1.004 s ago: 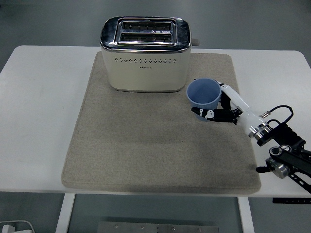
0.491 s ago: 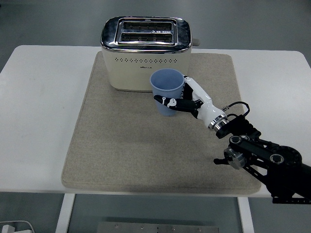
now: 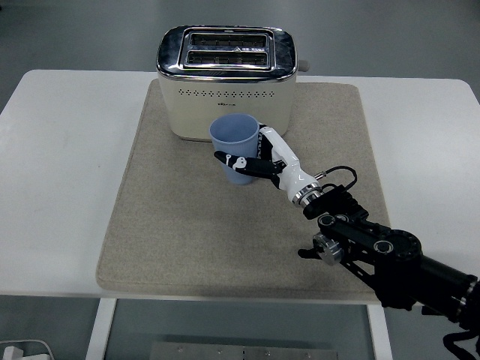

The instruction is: Put the water cup in front of the bread machine

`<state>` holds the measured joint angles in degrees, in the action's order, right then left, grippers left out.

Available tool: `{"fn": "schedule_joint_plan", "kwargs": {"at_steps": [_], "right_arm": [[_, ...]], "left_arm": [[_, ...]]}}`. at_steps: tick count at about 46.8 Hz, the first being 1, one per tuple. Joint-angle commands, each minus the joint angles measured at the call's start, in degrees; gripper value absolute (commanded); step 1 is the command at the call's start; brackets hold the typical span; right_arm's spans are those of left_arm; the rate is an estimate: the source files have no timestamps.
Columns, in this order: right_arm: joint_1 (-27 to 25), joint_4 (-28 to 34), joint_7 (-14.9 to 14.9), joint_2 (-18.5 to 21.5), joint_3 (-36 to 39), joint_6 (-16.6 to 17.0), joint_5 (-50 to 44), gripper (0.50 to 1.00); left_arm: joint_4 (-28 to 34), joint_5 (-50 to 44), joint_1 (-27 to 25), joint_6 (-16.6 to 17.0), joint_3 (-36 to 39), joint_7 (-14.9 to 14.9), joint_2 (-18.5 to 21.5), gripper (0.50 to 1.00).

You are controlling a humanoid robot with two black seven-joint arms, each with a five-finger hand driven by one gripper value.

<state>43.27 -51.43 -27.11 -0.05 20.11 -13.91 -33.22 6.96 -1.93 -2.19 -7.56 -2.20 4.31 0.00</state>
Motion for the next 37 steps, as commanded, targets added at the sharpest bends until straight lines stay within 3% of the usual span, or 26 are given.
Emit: {"fn": "schedule_joint_plan", "kwargs": {"at_steps": [1, 24, 37], "right_arm": [[0.1, 0.7, -0.7, 0.0, 0.1, 0.0, -0.1, 0.5], [-0.1, 1.1, -4.2, 0.0, -0.4, -1.0, -0.1, 0.5], [0.5, 1.1, -4.5, 0.0, -0.4, -1.1, -0.2, 0.5]], "left_arm": [[0.0, 0.0, 0.0, 0.0, 0.0, 0.0, 0.0, 1.0], [0.0, 0.0, 0.0, 0.0, 0.0, 0.0, 0.0, 1.0], [0.1, 0.0, 0.0, 0.0, 0.0, 0.0, 0.0, 1.0]]}}
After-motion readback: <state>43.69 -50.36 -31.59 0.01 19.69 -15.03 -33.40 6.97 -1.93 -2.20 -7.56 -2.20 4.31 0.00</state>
